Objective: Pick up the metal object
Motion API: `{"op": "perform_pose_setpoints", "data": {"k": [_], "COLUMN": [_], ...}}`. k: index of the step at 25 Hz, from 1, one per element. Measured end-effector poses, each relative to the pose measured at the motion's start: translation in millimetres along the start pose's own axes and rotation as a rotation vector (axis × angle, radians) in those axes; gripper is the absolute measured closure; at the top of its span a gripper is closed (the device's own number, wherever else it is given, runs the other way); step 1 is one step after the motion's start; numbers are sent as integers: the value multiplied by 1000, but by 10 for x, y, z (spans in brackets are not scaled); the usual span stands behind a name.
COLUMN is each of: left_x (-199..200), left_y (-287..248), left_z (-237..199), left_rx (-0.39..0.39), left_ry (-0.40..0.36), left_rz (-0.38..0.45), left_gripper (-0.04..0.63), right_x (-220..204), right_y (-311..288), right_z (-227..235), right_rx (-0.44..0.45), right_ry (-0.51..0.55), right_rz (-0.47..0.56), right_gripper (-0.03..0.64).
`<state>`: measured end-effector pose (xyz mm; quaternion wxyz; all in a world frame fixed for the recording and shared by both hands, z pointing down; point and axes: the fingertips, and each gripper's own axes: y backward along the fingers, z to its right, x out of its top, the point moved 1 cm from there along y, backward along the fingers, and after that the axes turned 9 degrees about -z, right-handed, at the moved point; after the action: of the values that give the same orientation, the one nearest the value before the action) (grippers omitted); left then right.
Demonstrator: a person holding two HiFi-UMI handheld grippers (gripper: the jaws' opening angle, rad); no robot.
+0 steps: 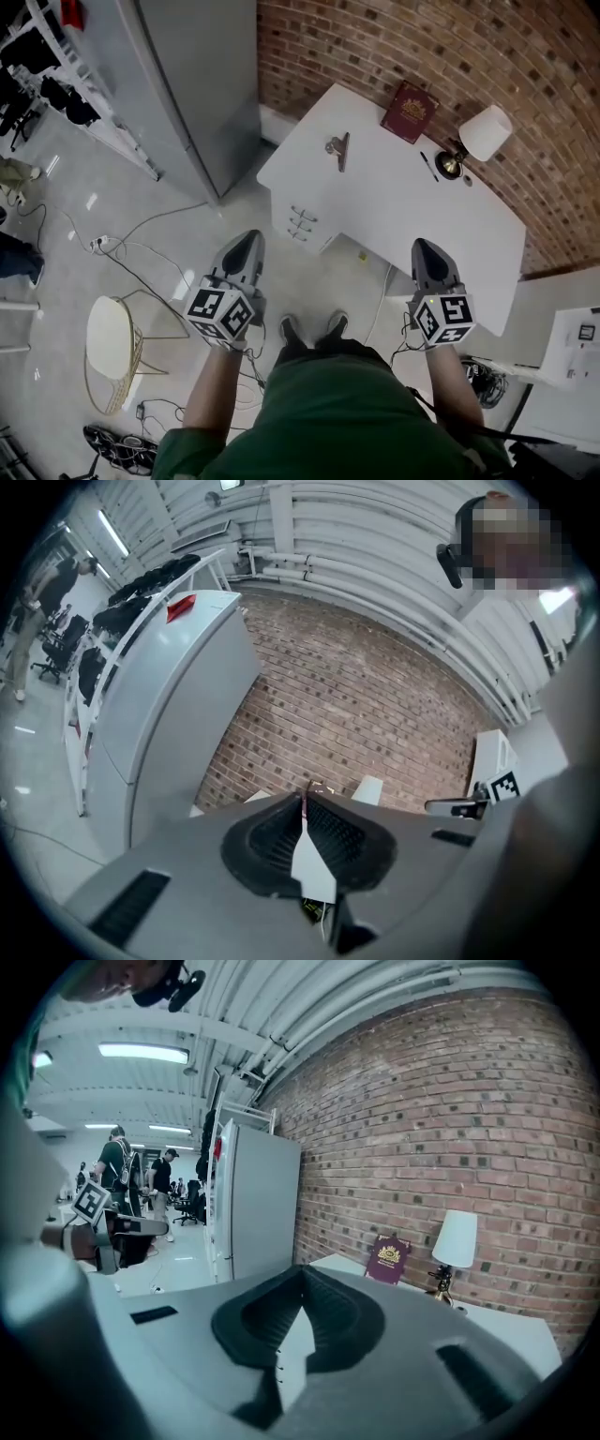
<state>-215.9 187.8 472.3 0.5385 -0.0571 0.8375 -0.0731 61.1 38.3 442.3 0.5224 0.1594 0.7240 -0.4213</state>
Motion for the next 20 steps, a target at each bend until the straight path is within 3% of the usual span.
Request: {"op": "perform_pose_setpoints", "data": {"k": [12,20], "left_x": [160,319], "left_y": [-713,-1690], "left_z": [8,186], "left_rx": [-49,-45], "left_ry": [-100,-204], "left_rz": [-83,-154], "left_gripper": [584,583], "right_x": [184,331], "right_y": [-664,-1130], "right_z": [195,752], "right_rx": [46,105], "right_ry": [-55,-89], "right_rz": [46,71], "right_gripper": [614,614]}}
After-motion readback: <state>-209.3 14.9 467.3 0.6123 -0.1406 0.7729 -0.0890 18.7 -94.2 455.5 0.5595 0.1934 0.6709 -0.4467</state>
